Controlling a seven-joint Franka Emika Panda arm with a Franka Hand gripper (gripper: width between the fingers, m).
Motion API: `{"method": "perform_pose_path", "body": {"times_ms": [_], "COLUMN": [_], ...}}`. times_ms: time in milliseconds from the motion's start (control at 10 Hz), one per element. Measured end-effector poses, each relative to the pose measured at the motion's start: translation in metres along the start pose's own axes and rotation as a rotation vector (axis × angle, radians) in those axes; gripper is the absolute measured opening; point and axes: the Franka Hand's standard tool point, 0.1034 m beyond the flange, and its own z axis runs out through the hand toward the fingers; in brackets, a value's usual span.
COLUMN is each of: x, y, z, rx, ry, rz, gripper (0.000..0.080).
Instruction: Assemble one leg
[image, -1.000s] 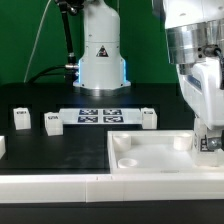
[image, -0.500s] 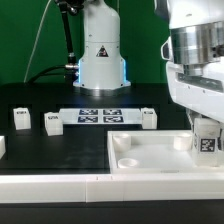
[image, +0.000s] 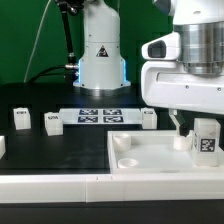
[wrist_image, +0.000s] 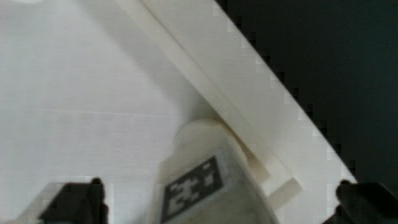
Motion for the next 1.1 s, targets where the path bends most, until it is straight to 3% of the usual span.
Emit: {"method": "perform_pose_path", "body": {"times_ms": [200,700,900,1000,1100], "x": [-0.0018,0.0073,0.0073,0.0073,0.0073], "y": [0.001,0.0073,0.0073,0.0073,0.0072], "z": [-0.002,-0.0019,-0.0018,-0.0018,-0.0018], "rx": [-0.035,-0.03,-0.03,-0.03,-0.03], "ry": [-0.009,0.003,0.003,0.003,0.003], "rz": [-0.217,-0.623,-0.616,-0.616,-0.602], "gripper": [0.0649,0.0649,0.0413,0.0413,0.0288]}}
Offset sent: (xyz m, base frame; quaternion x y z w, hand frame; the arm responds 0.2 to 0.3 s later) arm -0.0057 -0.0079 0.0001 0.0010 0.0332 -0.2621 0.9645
